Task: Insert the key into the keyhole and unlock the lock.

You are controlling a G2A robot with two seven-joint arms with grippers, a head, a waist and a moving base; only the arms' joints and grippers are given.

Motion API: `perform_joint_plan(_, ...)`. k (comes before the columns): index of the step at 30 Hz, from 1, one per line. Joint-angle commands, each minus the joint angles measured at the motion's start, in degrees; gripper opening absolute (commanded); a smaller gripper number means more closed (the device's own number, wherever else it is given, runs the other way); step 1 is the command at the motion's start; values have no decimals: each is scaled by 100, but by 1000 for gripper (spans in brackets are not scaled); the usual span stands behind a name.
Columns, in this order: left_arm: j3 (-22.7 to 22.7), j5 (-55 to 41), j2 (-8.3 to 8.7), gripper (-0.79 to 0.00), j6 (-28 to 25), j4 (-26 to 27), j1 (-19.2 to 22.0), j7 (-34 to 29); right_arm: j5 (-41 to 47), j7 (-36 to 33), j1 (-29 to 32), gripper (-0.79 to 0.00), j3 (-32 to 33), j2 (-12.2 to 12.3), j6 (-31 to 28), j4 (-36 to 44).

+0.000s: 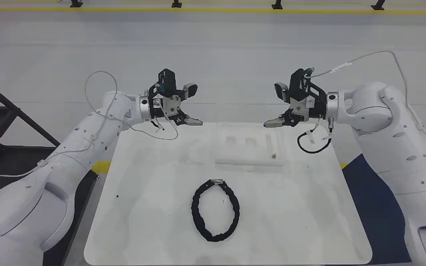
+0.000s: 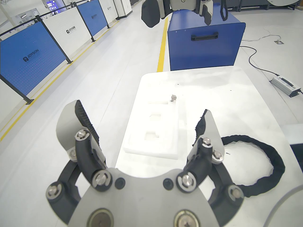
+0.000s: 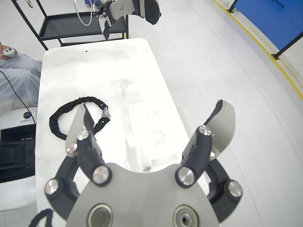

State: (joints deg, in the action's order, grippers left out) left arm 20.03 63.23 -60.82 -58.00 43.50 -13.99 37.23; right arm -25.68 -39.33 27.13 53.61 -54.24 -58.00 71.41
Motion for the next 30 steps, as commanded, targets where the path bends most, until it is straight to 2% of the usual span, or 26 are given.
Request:
perform_joint_plan(1,0,0,0,-1,0,0,0,0,0,0,0,0,0,0,0,0)
perform_joint_plan(9,0,0,0,0,0,0,0,0,0,0,0,-1,0,0,0,0)
perform_joint_plan(13,0,-1,0,0,0,0,0,0,-240,93,165,0,-24,7,223,63)
perform_joint_plan(19,0,-1,0,0,0,0,0,0,-308,-18,253,0,-260,-34,317,-314)
perform_joint_plan(26,0,-1,0,0,0,0,0,0,47,-532,166,0,-813,-226,874,-977)
perform_joint_plan(30,0,-1,0,0,0,0,0,0,221,-980,50,0,-1099,-361,1481,-1348)
